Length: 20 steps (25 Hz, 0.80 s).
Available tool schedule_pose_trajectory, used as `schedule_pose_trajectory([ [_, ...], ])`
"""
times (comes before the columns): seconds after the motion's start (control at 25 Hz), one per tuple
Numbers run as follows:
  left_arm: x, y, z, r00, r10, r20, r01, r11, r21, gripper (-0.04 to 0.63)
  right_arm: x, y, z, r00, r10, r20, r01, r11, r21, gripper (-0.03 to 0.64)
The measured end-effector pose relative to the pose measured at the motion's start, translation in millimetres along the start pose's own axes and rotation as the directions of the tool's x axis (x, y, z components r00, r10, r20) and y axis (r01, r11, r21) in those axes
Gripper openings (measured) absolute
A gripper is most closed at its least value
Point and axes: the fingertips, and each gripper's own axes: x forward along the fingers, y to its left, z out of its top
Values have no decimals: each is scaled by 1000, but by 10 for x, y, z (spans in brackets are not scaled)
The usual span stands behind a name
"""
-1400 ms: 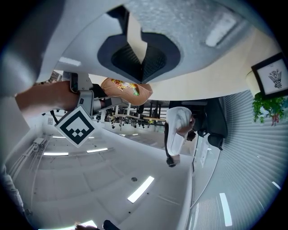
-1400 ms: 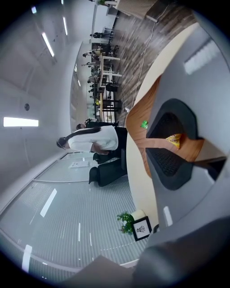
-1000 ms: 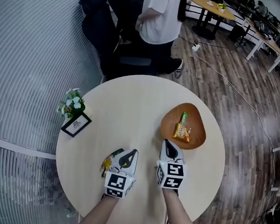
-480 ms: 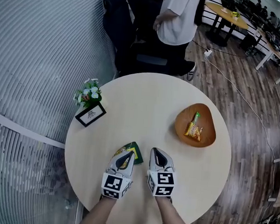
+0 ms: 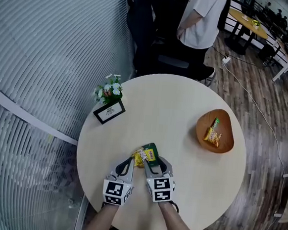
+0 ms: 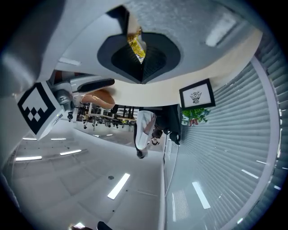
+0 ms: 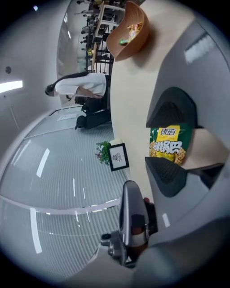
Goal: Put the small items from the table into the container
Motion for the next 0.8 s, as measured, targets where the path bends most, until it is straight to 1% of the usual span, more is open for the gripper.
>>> schedule_pose_trajectory([
  [0.12,-67,185,-99,1000,24,0,-24,1000,-14,0,238,227,-161,998,38,-45,-41,998,-46,309],
  [0.2,-113,306,-156,999,40,-2,-40,999,-23,0,395,314,-250,996,42,-74,-47,996,-77,385],
  [0.32,-233,454,-230,998,68,-13,-68,997,-41,0,565,369,-369,992,24,-124,-36,995,-95,457],
  [0.4,-294,532,-253,997,81,-16,-81,995,-52,0,662,372,-430,986,10,-167,-25,995,-93,470],
  [0.52,-321,596,-287,996,86,-20,-87,994,-60,0,769,334,-520,976,-11,-218,-5,997,-71,471],
  [0.68,-300,656,-298,996,88,-23,-89,993,-73,0,809,313,-534,972,-15,-234,5,999,-41,463],
  [0.8,-267,707,-302,996,90,-22,-92,992,-83,0,823,335,-537,967,-9,-256,-4,999,-50,429],
])
